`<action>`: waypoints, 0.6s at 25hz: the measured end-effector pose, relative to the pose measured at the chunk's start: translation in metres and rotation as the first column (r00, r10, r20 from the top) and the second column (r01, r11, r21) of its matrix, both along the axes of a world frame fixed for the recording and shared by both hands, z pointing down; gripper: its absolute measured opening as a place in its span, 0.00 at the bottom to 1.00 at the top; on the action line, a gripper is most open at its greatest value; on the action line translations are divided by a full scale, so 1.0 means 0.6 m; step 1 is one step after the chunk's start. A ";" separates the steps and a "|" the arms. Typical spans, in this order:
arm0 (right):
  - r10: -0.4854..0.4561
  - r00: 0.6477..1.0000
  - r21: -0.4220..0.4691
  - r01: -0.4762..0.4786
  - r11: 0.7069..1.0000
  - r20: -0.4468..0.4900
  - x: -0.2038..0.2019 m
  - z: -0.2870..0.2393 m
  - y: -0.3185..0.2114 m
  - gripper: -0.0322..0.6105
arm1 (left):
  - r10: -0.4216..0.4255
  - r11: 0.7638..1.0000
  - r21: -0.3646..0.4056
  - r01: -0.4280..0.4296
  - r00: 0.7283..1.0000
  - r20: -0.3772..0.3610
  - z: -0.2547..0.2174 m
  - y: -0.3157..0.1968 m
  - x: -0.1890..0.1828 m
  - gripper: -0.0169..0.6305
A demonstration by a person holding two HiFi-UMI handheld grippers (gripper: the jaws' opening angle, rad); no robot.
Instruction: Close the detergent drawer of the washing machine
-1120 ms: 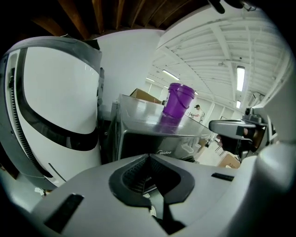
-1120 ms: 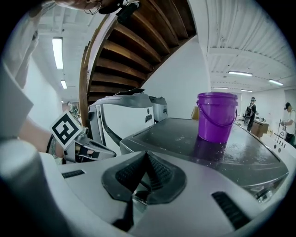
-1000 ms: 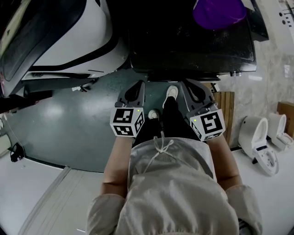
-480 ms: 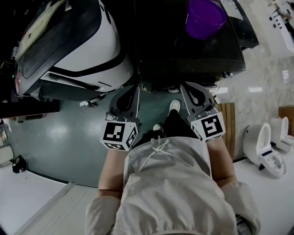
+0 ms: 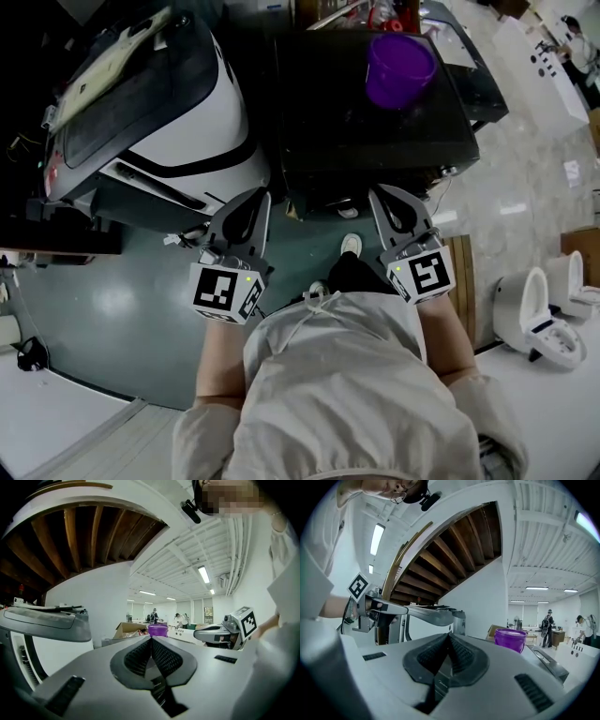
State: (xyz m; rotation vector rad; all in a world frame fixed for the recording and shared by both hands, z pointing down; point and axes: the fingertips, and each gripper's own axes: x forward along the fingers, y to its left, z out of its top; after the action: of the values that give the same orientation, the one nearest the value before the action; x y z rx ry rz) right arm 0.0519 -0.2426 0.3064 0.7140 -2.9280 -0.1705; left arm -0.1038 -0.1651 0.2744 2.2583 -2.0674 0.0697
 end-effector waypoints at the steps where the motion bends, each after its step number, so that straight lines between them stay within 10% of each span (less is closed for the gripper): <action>1: 0.006 1.000 0.002 -0.006 1.000 0.003 0.002 -0.004 0.002 0.06 | 0.001 1.000 0.007 -0.001 1.000 0.002 -0.005 0.003 -0.001 0.06; 15: 0.005 1.000 -0.014 -0.004 1.000 0.010 0.007 -0.006 0.015 0.05 | 0.057 0.998 -0.014 -0.057 0.998 0.005 0.005 0.014 0.020 0.06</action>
State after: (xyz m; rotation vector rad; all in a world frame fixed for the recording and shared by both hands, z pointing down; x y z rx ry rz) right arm 0.0560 -0.2334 0.3026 0.7214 -2.9341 -0.1465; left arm -0.0916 -0.1570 0.2776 2.3116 -1.9986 0.0933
